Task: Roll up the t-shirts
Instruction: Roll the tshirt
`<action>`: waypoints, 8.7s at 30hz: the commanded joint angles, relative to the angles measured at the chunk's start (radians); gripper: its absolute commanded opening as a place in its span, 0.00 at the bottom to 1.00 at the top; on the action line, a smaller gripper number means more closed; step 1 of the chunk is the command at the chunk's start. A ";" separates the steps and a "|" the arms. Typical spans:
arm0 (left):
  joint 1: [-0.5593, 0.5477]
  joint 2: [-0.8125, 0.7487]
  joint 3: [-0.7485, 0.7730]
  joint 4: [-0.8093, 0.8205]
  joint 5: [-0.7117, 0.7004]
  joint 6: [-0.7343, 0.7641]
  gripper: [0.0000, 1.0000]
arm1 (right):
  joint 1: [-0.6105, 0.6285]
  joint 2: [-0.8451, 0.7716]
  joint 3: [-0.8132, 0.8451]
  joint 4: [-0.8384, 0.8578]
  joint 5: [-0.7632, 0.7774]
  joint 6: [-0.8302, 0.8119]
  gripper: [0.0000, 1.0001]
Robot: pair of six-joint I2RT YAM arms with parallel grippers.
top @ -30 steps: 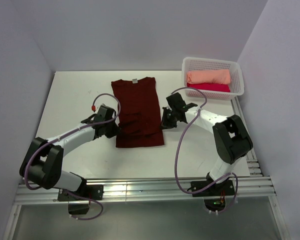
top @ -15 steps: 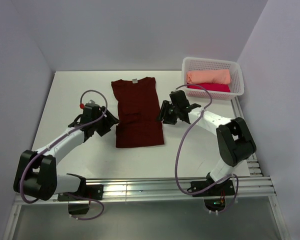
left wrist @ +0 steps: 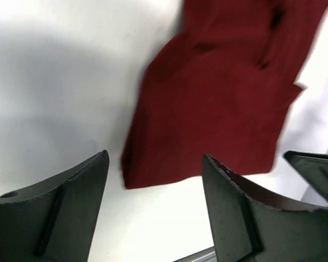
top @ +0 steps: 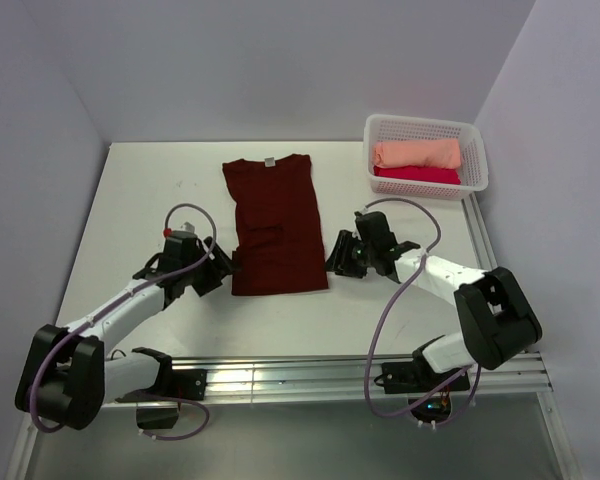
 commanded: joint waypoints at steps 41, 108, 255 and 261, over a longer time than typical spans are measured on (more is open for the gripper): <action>-0.205 0.156 -0.147 0.173 -0.058 -0.014 0.00 | 0.042 0.071 -0.199 0.158 -0.008 0.006 0.00; -0.215 -0.162 -0.353 0.115 -0.047 -0.167 0.68 | 0.098 -0.133 -0.366 0.199 -0.056 0.167 0.59; -0.174 -0.067 0.104 -0.266 -0.173 0.012 0.00 | 0.248 -0.279 0.024 -0.247 0.302 -0.092 0.00; -0.117 0.025 0.221 -0.290 -0.176 0.072 0.00 | 0.205 -0.198 0.102 -0.249 0.294 -0.126 0.00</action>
